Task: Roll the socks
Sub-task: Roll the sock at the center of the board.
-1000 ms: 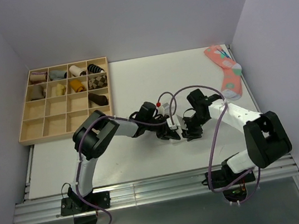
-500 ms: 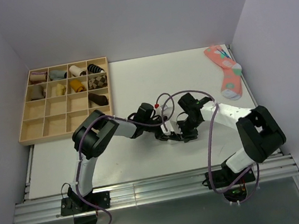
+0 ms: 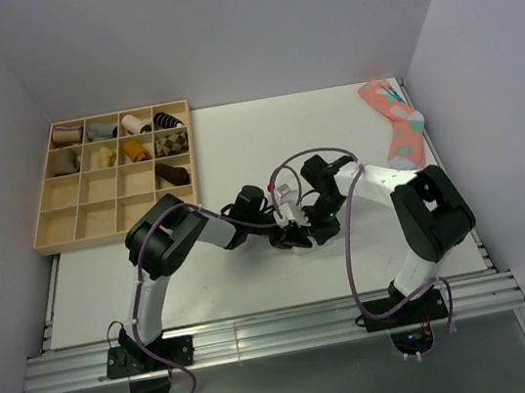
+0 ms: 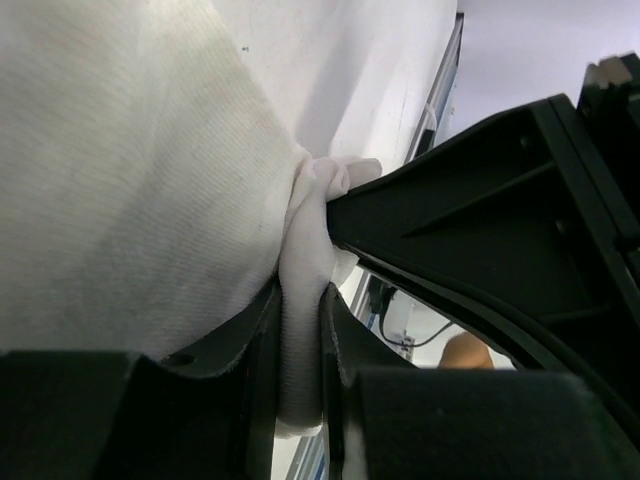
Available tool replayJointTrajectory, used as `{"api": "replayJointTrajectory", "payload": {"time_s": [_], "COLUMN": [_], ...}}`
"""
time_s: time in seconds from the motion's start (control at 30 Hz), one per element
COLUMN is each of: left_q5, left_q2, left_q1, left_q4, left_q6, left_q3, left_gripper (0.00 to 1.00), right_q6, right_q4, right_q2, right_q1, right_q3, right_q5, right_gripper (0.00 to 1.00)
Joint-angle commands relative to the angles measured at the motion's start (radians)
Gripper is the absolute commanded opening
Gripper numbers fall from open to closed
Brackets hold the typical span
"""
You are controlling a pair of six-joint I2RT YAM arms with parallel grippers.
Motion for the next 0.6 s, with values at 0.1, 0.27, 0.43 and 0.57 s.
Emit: {"api": "replayJointTrajectory", "payload": {"time_s": [0.1, 0.27, 0.43, 0.57], "left_q5": [-0.251, -0.388, -0.535, -0.664], "left_q2": [-0.065, -0.14, -0.193, -0.258], "left_q1": [-0.003, -0.009, -0.027, -0.05], "left_q4": [-0.015, 0.115, 0.226, 0.296], "left_q6": [0.092, 0.101, 0.097, 0.103], "left_q3": [-0.102, -0.195, -0.284, -0.355], "left_gripper": [0.23, 0.35, 0.42, 0.43], "right_q6": [-0.011, -0.006, -0.016, -0.037], "right_q4": [-0.163, -0.209, -0.257, -0.335], "right_q2": [0.131, 0.18, 0.223, 0.264], "right_q1": [-0.005, -0.017, -0.022, -0.036], "right_q3": [0.105, 0.139, 0.162, 0.214], "right_q5": [-0.04, -0.032, -0.027, -0.038], "right_gripper": [0.15, 0.15, 0.16, 0.15]}}
